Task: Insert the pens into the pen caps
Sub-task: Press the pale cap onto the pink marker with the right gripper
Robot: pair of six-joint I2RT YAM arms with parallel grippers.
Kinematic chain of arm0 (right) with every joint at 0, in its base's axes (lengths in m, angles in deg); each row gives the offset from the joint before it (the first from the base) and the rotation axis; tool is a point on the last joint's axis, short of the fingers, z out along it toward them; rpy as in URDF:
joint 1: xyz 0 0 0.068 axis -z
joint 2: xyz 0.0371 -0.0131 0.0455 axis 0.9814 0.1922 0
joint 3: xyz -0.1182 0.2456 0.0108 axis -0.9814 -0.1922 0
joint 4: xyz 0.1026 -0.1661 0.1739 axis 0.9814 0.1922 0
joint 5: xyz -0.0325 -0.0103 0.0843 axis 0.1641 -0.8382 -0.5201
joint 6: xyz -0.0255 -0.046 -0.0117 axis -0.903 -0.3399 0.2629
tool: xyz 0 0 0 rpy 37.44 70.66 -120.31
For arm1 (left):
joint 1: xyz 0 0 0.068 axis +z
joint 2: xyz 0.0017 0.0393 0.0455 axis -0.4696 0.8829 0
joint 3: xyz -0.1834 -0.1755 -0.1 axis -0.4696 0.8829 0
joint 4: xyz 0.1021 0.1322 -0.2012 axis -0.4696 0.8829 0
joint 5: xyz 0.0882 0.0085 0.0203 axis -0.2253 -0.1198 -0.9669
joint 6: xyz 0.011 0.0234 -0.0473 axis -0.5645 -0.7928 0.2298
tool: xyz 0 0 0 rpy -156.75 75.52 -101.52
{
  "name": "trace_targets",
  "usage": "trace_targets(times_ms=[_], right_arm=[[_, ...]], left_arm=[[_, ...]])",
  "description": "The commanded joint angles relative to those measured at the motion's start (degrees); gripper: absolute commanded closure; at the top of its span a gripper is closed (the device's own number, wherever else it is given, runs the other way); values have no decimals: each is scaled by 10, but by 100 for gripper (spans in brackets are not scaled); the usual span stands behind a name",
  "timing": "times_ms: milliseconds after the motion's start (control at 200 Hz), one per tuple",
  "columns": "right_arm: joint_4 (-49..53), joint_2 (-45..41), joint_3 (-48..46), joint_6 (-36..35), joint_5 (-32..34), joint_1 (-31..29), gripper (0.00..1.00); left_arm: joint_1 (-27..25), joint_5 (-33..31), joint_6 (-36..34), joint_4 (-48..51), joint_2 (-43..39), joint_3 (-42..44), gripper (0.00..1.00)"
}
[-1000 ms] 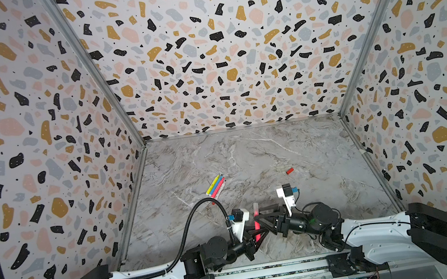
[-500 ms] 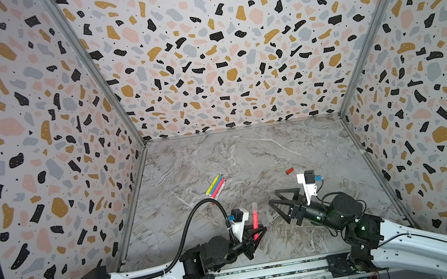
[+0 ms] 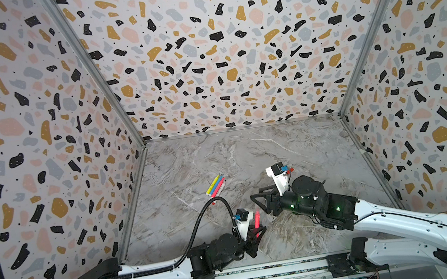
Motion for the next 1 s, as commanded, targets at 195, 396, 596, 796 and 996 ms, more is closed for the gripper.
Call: trace_targets(times_ms=[195,396,596,796,996], right_arm=[[-27,1,-5,-1,-30,-2,50],[-34,19,-6,0,-26,-2,50],[-44,34,-9,7,-26,-2,50],[-51,42,-11,12,-37,-1,56],[-65,39,-32,21,-44,-2,75]], left_arm=[[2,-14,-5,-29,-4,-11,100],[2,-10,-4,-35,1,-12,100],[2,-9,-4,-35,-3,-13,100],[2,-8,-4,-34,-4,-15,100],[2,-12,-4,-33,-7,-15,100]])
